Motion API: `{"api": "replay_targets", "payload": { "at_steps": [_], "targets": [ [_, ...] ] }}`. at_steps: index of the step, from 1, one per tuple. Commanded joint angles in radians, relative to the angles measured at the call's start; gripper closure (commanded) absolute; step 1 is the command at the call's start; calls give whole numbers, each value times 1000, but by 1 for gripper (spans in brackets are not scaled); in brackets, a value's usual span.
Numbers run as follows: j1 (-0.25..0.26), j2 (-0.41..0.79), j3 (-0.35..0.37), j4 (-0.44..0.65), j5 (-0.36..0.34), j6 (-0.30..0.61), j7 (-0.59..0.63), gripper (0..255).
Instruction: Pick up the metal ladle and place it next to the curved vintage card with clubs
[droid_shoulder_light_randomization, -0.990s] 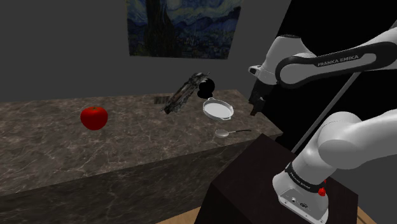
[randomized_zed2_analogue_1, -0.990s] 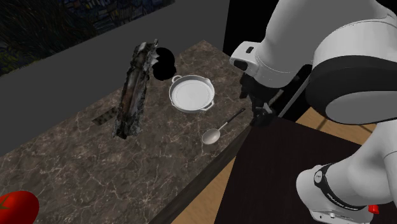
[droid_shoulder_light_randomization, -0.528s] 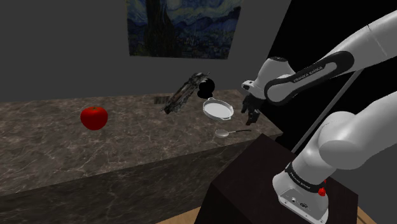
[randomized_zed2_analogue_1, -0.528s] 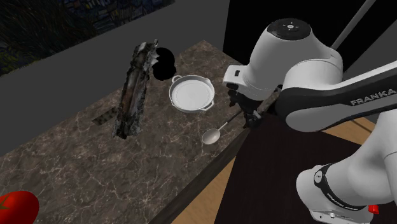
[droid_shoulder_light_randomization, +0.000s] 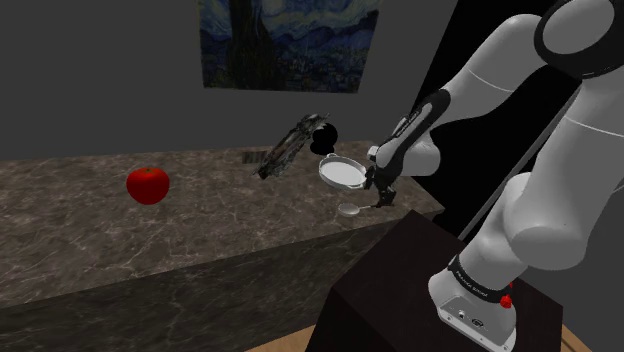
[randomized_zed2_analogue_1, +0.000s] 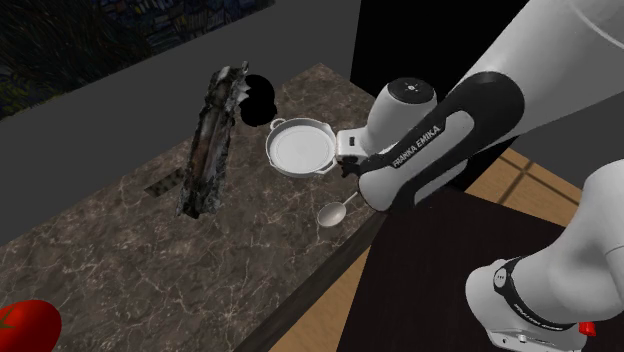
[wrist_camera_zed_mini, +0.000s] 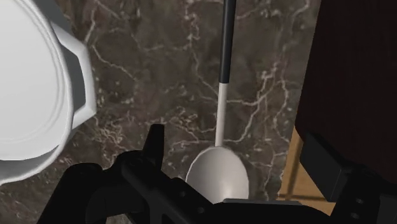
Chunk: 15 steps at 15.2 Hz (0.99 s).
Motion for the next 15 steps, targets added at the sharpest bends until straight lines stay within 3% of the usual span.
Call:
{"api": "replay_targets", "payload": {
  "at_steps": [1, 8, 9, 15],
  "targets": [
    [-151, 96, 193, 47, 329, 47, -323, 0],
    [-410, 242, 485, 126, 538, 144, -515, 0],
    [-430, 254, 505, 132, 548, 154, -526, 0],
    [-431, 254, 506, 132, 546, 154, -524, 0]
  ]
}}
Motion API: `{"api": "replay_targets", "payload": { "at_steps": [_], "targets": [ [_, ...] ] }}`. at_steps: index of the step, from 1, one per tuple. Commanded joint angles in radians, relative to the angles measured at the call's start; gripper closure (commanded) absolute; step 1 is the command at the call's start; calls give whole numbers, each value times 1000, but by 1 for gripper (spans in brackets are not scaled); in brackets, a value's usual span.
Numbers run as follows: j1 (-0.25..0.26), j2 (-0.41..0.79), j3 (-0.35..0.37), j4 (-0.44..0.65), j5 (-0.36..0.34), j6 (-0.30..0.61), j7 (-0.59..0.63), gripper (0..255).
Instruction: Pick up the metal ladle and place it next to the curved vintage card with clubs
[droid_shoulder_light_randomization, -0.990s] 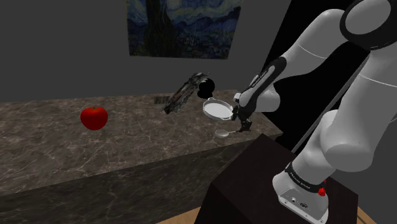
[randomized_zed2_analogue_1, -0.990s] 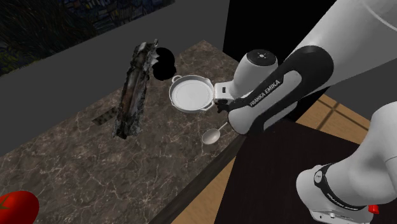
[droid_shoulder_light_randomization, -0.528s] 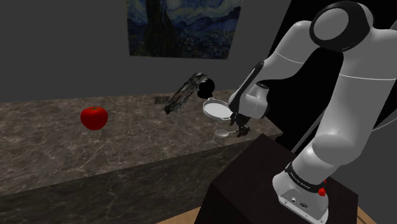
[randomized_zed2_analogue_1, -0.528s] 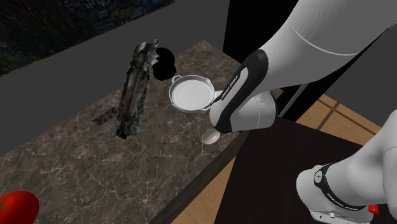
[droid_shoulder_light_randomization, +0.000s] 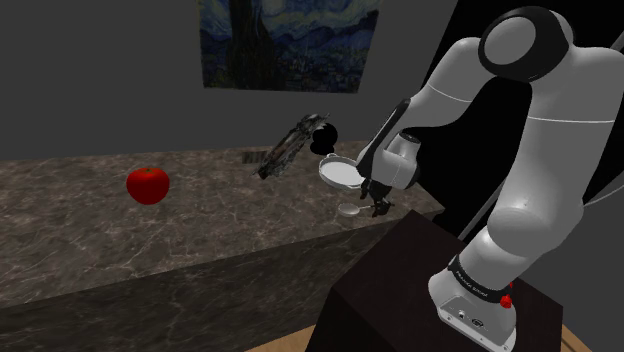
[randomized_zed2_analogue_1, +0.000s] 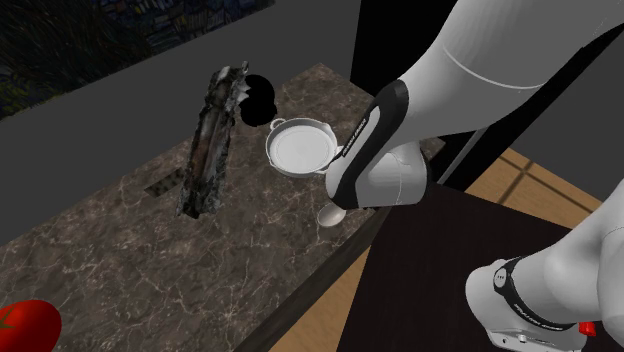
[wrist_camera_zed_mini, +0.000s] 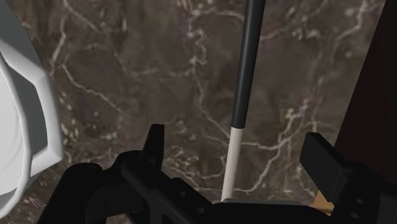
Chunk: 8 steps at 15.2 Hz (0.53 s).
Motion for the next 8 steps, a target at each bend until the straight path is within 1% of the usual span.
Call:
{"api": "replay_targets", "payload": {
  "at_steps": [1, 2, 8],
  "targets": [
    [0, 0, 0, 0, 0, 0, 0, 0],
    [0, 0, 0, 0, 0, 0, 0, 255],
    [0, 0, 0, 0, 0, 0, 0, 255]
  ]
}}
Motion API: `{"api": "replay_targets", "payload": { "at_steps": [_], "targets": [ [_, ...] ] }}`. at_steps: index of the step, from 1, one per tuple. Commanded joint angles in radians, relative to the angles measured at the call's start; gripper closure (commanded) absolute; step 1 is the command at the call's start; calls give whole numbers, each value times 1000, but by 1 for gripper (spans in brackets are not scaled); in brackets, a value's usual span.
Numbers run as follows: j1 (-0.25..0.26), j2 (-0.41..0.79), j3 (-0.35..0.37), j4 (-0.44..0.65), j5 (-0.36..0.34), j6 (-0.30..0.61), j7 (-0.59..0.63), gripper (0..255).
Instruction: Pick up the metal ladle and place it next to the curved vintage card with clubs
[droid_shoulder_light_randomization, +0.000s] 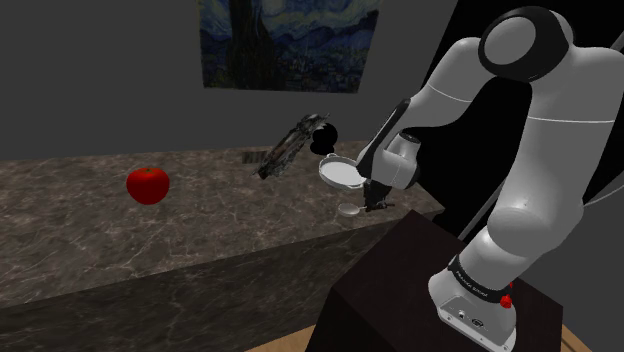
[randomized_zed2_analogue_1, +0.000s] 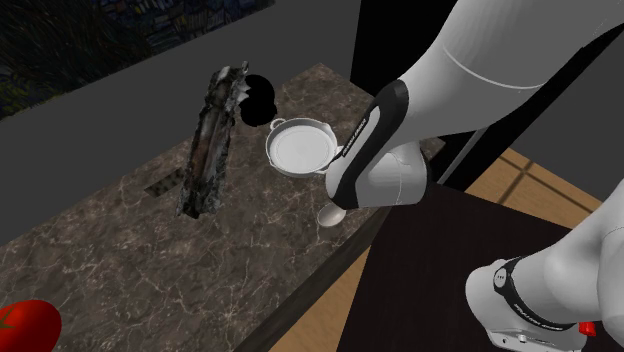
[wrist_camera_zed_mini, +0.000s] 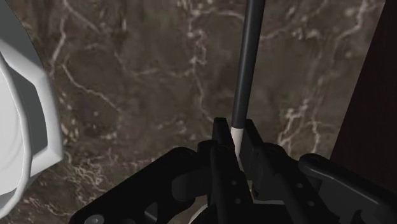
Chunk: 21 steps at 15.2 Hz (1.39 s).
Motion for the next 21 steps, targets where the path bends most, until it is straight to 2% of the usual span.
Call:
{"api": "replay_targets", "payload": {
  "at_steps": [1, 3, 6, 10, 14, 17, 19, 21],
  "targets": [
    [0, 0, 0, 0, 0, 0, 0, 255],
    [0, 0, 0, 0, 0, 0, 0, 255],
    [112, -61, -120, -29, -68, -49, 70, 255],
    [261, -141, -292, -67, -208, -106, 195, 255],
    [400, -224, -474, -102, -414, -154, 358, 255],
    [479, -292, -600, -123, -618, -192, 510, 255],
    [497, -341, -652, -131, -763, -221, 616, 255],
    [484, -389, -668, -135, -885, -256, 703, 255]
  ]
}}
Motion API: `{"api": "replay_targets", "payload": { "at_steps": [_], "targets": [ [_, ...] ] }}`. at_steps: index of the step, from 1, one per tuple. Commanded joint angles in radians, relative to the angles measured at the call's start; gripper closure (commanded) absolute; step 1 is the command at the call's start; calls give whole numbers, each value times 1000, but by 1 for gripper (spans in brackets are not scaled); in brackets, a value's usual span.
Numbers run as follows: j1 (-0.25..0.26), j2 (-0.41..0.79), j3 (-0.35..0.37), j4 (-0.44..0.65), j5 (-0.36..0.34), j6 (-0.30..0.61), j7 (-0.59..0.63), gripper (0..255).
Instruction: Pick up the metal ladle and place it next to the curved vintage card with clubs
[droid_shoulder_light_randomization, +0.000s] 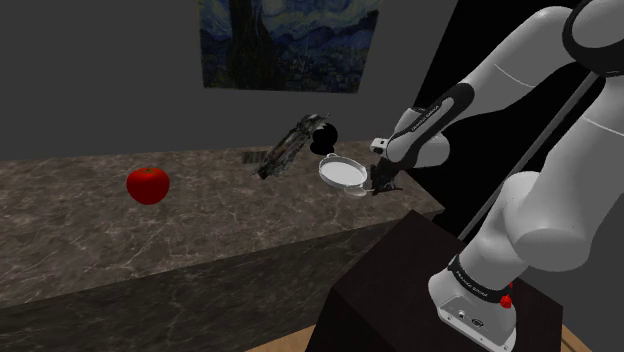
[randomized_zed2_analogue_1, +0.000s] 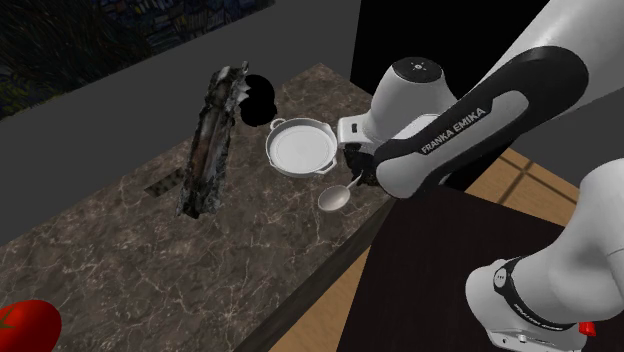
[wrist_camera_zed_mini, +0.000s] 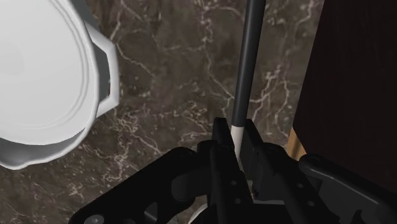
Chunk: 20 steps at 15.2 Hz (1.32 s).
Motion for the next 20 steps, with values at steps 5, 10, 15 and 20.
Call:
{"api": "replay_targets", "payload": {
  "at_steps": [5, 10, 15, 20],
  "targets": [
    [-70, -135, 16, 0, -246, -118, 174, 255],
    [-80, -186, 53, 26, -280, -193, 230, 255],
    [28, -70, 111, 139, -162, -201, 285, 255],
    [98, 52, 170, 278, -61, -231, 326, 255]
  ]
}}
